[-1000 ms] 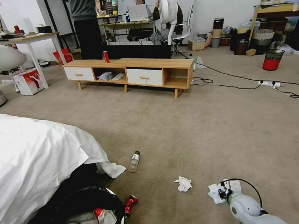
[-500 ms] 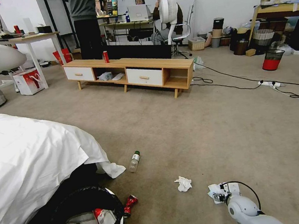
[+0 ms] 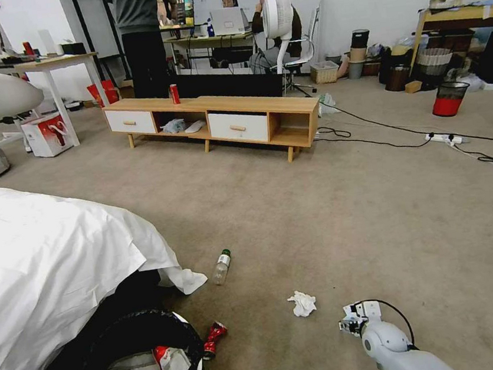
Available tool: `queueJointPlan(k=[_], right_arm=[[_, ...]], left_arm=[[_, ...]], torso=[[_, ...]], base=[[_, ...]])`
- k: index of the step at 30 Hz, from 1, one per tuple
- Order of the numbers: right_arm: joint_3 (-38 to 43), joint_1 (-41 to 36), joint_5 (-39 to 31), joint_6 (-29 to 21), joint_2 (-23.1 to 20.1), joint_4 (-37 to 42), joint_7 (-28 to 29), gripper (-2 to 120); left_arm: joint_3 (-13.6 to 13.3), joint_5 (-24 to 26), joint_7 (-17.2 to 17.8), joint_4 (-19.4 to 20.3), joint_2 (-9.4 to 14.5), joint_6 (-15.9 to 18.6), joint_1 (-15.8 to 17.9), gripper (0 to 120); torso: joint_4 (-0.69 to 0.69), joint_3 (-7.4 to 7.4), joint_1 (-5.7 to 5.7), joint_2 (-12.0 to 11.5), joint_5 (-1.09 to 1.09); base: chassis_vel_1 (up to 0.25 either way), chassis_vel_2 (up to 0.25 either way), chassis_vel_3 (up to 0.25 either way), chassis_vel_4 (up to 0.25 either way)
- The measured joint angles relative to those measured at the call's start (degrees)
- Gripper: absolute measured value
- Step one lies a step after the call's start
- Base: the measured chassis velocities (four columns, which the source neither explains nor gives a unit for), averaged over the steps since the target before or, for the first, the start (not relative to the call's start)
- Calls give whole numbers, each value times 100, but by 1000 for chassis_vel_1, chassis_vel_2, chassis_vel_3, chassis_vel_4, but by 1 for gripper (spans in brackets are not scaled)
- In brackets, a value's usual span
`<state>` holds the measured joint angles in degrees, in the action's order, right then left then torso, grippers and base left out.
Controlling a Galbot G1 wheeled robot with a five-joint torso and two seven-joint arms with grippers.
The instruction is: Pick up the trash bin, then pick up the garbage from the floor and place it into the trash bin.
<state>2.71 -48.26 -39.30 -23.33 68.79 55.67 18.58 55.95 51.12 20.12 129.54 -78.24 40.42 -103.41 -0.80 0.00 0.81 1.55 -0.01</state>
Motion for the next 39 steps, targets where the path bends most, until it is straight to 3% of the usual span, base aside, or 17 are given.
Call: queueJointPlan(k=[30, 34, 36, 39], right_arm=[[109, 289, 485, 307, 292, -798, -212, 100], [83, 298, 532, 350, 345, -808, -232, 90], [65, 297, 572, 386, 373, -806, -265, 76], [52, 293, 583, 391, 376, -801, -278, 70]], left_arm=[[12, -19, -20, 9, 11, -45, -68, 0], [20, -29, -27, -4, 5, -54, -74, 0], [21, -41, -30, -43, 0, -59, -59, 0], [20, -45, -30, -59, -4, -60, -47, 0]], torso=[[-3, 0, 0, 1, -1], [-1, -1, 0, 1, 0], [0, -1, 0, 1, 0], [0, -1, 0, 1, -1]], base=[[0, 0, 0, 0], [0, 0, 0, 0], [0, 0, 0, 0], [0, 0, 0, 0]])
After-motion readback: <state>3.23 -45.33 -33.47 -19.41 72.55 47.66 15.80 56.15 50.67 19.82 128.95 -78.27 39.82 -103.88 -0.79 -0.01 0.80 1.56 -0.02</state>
